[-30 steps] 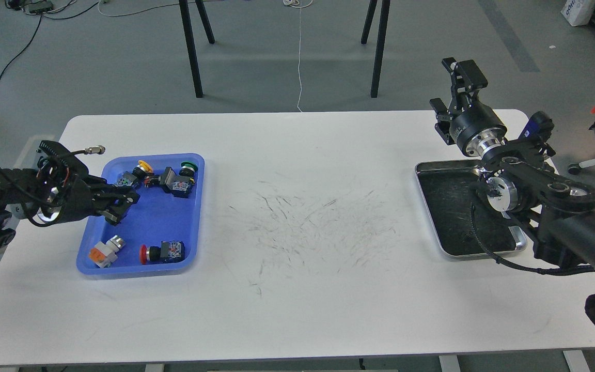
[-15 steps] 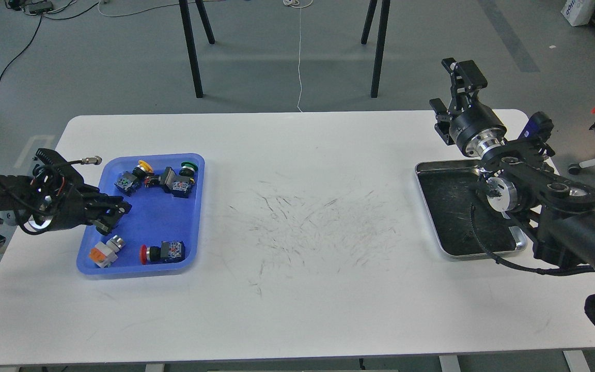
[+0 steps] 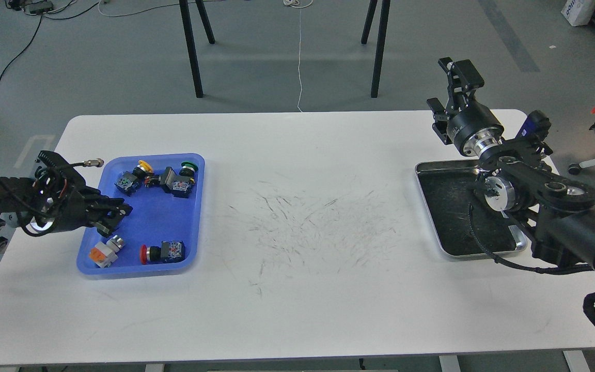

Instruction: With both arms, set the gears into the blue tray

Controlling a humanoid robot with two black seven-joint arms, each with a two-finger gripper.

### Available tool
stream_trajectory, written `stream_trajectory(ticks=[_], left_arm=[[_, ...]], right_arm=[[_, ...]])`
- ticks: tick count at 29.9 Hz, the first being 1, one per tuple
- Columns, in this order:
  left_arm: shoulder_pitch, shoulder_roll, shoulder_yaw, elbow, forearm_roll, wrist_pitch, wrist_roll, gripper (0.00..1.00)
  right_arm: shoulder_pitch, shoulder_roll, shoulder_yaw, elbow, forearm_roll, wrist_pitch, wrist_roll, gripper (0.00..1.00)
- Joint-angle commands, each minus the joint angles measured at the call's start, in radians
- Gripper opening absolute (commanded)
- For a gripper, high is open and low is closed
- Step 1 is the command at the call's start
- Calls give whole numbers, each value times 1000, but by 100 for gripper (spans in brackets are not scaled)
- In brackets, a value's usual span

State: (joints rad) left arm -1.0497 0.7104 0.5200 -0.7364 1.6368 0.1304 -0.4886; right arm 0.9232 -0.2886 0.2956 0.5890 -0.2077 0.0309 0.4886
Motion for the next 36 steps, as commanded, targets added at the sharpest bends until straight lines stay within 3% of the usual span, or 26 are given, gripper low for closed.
stream_trajectory(ticks=[1,17,36], left_arm=[[14,-2,0,2,0,0,0,21],[31,-6,-8,17,-15,3,0,25],[5,6,-43,17,-20,6,0,43]], right_arm=[[-1,0,-3,0,-1,0,0,97],[-1,0,-6,0,-1,0,0,97],[-6,0,-9,2,-1,0,0,97]])
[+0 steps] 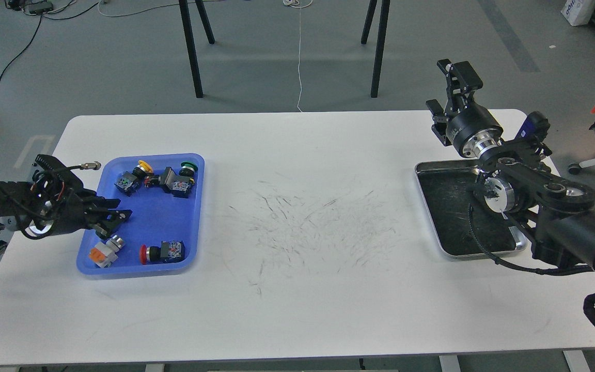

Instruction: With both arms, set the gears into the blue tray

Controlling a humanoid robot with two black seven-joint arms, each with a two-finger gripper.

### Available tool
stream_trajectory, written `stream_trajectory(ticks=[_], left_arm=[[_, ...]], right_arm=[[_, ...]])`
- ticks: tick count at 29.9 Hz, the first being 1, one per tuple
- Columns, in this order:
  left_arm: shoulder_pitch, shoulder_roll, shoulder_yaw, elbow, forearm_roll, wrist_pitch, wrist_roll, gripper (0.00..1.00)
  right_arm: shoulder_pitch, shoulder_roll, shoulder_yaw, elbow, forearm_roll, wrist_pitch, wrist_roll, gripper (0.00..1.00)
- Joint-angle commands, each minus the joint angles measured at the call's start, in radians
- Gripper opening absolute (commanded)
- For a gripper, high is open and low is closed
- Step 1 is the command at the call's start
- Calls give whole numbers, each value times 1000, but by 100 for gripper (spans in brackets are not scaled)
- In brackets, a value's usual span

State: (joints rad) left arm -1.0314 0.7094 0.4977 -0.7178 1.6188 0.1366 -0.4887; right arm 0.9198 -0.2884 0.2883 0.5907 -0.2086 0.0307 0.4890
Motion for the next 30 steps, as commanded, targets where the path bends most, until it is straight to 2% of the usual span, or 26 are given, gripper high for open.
stream_trajectory(ticks=[1,8,17,19,23,26,30], left_arm=[[-22,7,-37,-2,-5,0,0,43],[-48,9,-160,-2,-129,-8,0,51],[-35,-24,-372,-14,-417,-17,0,54],[-33,-74,-415,-14,-485,-49,0,62],[-30,-137,-485,-14,-669,-110,0,66],[-33,-174,-511,-14,-808,-158,0,76],[-33,-220,-544,-9,-976,-216,0,84]], right_arm=[[-2,0,-1,-2,0,0,0,97],[-2,-3,-1,-2,0,2,0,97],[-12,0,-6,-49,-2,3,0,97],[-13,0,-6,-49,-2,2,0,97],[-13,2,-5,-51,-2,2,0,97],[-15,2,-5,-51,-2,2,0,97],[-19,0,-5,-51,-2,2,0,97]])
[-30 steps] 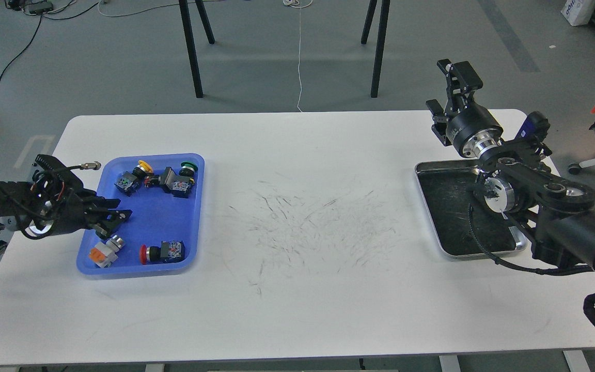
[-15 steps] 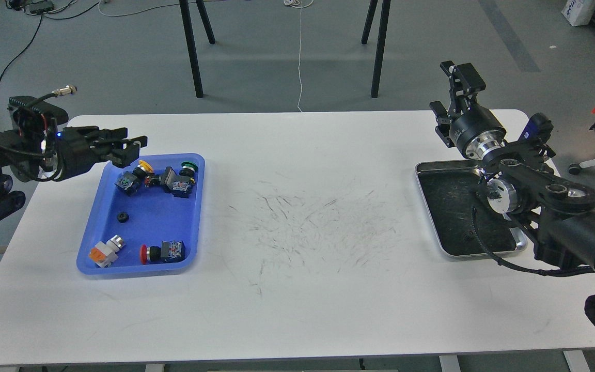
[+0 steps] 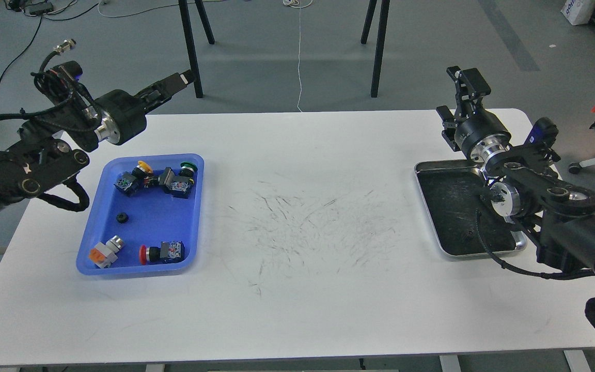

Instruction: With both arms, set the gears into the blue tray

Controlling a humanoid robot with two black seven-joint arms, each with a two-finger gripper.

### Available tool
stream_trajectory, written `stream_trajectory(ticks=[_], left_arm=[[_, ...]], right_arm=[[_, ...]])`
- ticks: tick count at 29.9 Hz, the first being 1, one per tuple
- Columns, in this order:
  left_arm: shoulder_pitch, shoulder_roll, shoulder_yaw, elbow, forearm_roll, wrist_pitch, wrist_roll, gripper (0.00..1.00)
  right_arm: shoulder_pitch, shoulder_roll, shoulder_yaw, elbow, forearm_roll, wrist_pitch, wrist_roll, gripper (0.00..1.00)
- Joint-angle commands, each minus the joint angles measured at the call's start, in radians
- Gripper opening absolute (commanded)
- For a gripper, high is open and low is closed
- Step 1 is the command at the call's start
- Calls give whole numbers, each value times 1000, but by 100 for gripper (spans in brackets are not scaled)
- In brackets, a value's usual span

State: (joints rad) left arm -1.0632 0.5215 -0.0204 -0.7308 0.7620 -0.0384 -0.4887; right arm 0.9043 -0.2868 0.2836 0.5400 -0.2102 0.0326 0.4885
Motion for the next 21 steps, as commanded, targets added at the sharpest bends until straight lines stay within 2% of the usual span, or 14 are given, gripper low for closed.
stream_trajectory(ticks=[1,8,16,21], left_arm=[[-1,-49,-41,4,-163,-53,0,87],[40,-175,-133,10,-346,-69,0,98],[141,-273,-268,14,-351,-106,0,100],[178,-308,-280,22,-351,-103,0,100]], right_arm=[[-4,-2,0,1,0,0,0,97],[-4,-2,-1,1,0,12,0,99],[-5,-9,-4,9,-3,21,0,99],[5,-12,-92,18,-11,43,0,99]])
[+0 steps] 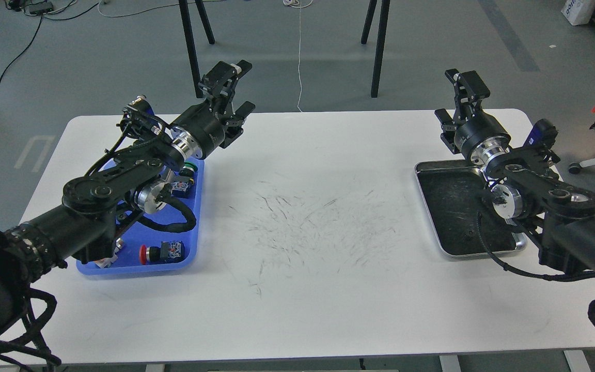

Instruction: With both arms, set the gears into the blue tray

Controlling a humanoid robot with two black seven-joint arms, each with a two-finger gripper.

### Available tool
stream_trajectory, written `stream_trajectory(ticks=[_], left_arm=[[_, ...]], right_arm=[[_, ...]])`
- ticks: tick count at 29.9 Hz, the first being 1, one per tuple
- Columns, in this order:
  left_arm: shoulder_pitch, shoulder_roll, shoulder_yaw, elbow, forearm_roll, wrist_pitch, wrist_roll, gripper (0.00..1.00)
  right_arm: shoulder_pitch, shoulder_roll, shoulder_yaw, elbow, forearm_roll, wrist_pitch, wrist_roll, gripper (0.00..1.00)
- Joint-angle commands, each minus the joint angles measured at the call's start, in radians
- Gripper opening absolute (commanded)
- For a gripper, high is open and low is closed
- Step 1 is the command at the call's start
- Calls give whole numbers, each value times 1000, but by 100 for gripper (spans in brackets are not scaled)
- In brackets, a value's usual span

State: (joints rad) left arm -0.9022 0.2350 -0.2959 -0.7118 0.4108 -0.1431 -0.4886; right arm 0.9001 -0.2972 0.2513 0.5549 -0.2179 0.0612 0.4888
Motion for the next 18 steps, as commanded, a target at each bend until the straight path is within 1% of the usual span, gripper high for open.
stream_trajectory(ticks=[1,4,7,12,18], left_arm=[[20,-26,-5,5,0,2,0,100],[29,-39,-3,17,0,7,0,100],[31,-54,4,41,0,10,0,100],[34,-65,8,80,5,8,0,100],[49,-65,9,84,8,10,0,100]], right_arm=[[13,-2,-82,5,-3,15,0,99],[22,-3,-159,16,-11,31,0,99],[29,-23,-227,55,-82,58,0,99],[54,-146,-264,170,-296,80,0,99],[60,-244,-268,278,-553,94,0,99]])
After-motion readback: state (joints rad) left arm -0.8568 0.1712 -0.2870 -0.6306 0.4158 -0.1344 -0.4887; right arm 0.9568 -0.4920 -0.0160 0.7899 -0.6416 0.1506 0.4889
